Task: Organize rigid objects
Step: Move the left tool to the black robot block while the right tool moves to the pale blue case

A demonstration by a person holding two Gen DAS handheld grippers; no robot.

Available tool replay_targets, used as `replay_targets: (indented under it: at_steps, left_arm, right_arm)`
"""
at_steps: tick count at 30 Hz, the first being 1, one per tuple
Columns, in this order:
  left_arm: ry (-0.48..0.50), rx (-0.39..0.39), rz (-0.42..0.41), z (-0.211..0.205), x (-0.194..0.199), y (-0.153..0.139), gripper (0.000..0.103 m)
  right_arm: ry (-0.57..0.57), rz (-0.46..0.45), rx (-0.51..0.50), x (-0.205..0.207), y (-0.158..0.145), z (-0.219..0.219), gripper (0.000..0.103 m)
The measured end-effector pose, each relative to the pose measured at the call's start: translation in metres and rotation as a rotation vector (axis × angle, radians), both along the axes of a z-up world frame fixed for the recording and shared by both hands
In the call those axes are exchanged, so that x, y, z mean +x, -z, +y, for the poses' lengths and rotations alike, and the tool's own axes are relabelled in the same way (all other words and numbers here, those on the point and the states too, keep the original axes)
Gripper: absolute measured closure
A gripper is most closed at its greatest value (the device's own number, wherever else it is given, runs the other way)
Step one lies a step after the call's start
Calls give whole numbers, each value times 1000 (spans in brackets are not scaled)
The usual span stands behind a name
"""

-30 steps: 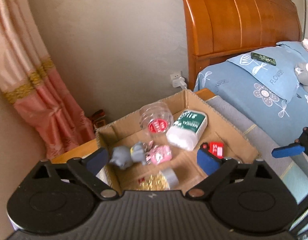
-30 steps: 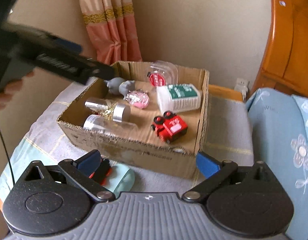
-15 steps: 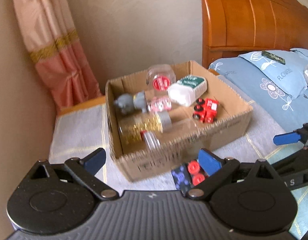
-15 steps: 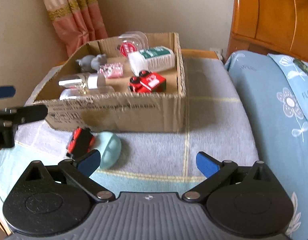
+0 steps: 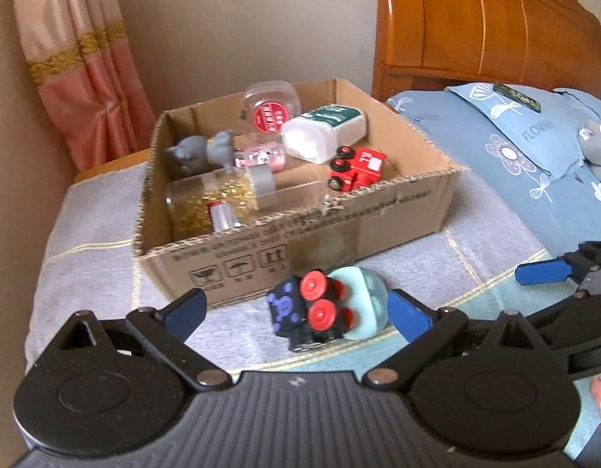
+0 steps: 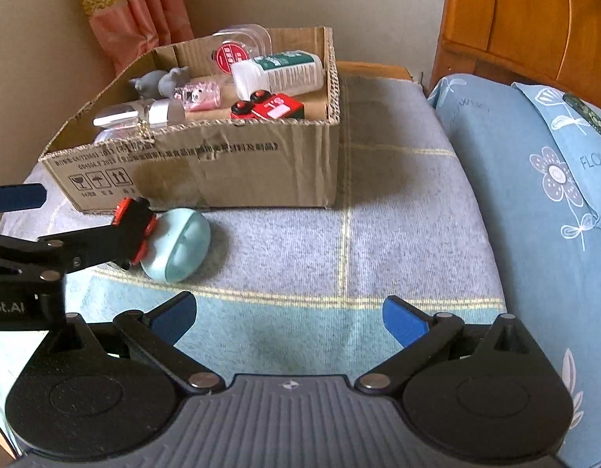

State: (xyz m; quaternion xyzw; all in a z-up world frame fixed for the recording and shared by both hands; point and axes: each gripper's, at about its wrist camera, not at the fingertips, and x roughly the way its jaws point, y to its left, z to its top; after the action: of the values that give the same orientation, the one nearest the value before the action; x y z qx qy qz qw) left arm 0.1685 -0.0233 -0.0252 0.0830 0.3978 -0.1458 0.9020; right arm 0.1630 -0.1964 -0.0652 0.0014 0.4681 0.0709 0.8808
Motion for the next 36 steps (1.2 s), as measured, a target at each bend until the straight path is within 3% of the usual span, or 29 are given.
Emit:
replay_targets:
  at_steps: [17,32,36]
  left_arm:
    - [-33,-4,61,0,15,23,4]
    - [-111,24,103,29,24,43,4]
    - [-120,-11,120,47,22,46,4]
  right_arm:
    - [11,15,2,0,3,-12,0]
    - [-19,14,28,2,5,1,0]
    - [-40,-1,30,4,6,8,0]
